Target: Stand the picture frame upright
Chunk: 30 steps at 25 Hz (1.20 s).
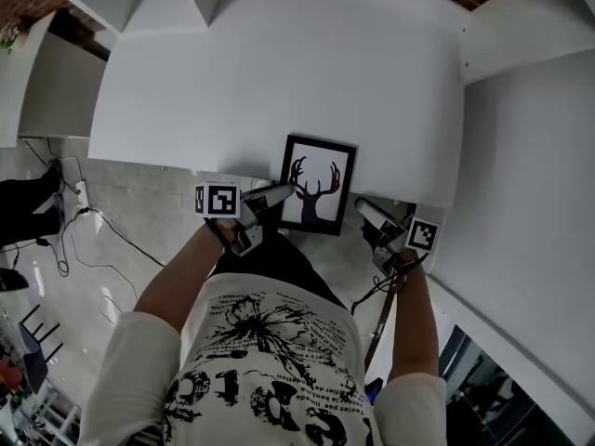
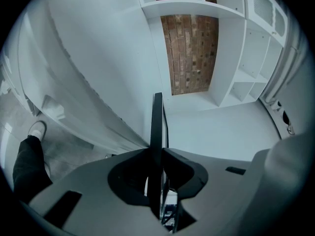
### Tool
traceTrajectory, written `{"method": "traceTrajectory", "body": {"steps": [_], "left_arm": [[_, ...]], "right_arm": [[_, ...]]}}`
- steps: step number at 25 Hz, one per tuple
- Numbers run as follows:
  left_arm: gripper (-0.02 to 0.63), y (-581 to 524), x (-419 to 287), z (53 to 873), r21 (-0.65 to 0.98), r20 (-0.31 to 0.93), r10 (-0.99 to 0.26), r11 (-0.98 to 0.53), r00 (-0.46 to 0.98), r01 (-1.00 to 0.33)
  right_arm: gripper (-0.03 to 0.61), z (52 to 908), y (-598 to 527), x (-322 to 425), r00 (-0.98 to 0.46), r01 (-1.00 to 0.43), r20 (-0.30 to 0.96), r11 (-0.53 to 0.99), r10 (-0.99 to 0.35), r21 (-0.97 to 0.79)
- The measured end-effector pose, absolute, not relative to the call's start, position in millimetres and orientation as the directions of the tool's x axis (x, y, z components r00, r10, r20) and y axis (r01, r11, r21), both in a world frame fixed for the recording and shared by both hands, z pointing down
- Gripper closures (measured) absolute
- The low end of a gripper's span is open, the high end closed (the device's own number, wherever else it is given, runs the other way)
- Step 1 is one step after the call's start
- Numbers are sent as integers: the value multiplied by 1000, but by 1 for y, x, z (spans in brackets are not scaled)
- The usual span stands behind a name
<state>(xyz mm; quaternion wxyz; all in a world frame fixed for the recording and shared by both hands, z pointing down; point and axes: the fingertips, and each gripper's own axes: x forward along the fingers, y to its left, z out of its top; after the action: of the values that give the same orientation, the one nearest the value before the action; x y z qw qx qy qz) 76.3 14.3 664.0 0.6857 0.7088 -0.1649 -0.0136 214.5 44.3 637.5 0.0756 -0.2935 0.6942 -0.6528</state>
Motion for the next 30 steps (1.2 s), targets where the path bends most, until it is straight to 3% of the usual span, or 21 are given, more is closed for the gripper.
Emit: {"method": "traceTrajectory", "body": {"steps": [11,15,24,30], "left_arm": [[526,16,78,665,976,209,-205,-21,956,-217],[525,16,80,666,976,207,-193,-31,959,-217],[523,19,77,662,978,195,-174,-43,965,-206],[523,12,73,645,977,160,-230,-103,960,-187]], "right_arm": [[425,650,35,176,-905,-174,170,-26,-389,-984],[497,654,35,175,-915,-167,161,-16,-370,-986],[500,644,35,172,-935,-150,137,16,-326,-989],[500,626,28,167,-952,-122,93,84,-292,-989]]}}
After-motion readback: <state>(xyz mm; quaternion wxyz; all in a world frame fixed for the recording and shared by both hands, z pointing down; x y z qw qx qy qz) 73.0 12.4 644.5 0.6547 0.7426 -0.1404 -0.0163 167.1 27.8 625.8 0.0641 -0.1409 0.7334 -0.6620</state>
